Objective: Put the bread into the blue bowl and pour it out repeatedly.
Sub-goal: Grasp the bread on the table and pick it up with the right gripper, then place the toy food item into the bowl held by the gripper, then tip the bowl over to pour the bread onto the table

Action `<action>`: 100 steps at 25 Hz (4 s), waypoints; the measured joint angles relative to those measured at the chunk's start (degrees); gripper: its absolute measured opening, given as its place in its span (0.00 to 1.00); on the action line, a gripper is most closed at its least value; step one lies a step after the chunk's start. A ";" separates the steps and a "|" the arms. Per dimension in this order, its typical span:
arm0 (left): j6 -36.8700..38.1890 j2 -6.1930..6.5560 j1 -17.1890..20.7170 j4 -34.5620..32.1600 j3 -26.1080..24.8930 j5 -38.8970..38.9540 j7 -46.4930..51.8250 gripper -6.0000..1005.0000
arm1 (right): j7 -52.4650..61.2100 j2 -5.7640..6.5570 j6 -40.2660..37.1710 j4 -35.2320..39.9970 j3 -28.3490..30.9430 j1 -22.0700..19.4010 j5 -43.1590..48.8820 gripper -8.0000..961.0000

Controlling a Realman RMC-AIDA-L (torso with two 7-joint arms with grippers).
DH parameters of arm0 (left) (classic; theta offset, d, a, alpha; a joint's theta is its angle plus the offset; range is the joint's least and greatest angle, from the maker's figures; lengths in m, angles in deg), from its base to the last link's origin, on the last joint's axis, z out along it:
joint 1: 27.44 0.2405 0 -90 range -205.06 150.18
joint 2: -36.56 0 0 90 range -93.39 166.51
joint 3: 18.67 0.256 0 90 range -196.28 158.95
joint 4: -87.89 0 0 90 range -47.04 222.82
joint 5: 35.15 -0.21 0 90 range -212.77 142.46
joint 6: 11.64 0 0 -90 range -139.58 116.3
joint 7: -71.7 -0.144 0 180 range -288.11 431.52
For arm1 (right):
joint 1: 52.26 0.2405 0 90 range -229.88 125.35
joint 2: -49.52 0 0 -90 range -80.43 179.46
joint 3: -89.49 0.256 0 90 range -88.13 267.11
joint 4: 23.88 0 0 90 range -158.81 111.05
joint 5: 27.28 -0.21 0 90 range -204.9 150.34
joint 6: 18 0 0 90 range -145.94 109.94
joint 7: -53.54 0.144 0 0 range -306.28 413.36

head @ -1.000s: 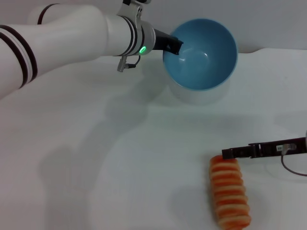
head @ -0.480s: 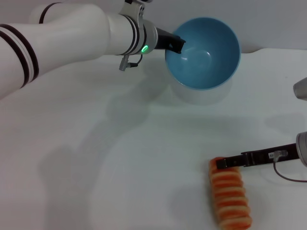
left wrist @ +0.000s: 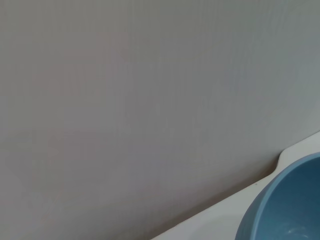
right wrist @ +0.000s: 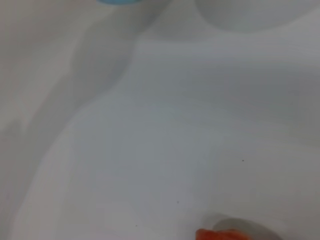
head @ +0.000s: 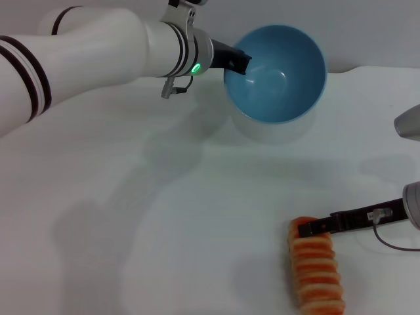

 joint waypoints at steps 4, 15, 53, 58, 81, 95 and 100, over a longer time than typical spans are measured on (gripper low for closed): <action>-0.12 0.00 0.02 0.14 0.00 0.00 -0.06 0.00 | 0.04 -0.10 0.34 -0.07 -0.02 0.01 0.11 0.76; -0.25 0.00 0.09 -0.03 0.00 0.00 -0.16 0.00 | -3.53 -0.40 2.11 0.44 -1.55 0.23 -0.73 0.57; 6.74 -0.21 0.39 -3.67 7.98 0.13 -0.73 0.00 | -13.33 -0.19 -0.10 38.37 3.33 -2.90 -10.81 0.26; 6.98 -0.26 0.38 -5.06 9.35 2.21 -0.46 0.00 | -14.73 -0.29 4.43 32.26 -1.05 -1.86 -10.93 0.24; 4.53 -0.15 0.16 -2.98 9.44 5.29 -0.87 0.00 | -21.66 0.03 8.16 25.57 -0.28 -5.02 -24.29 0.47; 0.43 -0.09 0.15 0.12 9.07 5.45 -0.87 0.00 | -27.40 -0.68 4.19 34.78 7.56 -14.37 -33.79 0.53; -0.23 0.04 0.18 0.72 8.80 5.46 -0.85 0.00 | -34.85 -0.39 4.06 29.50 13.77 -17.00 -34.77 0.58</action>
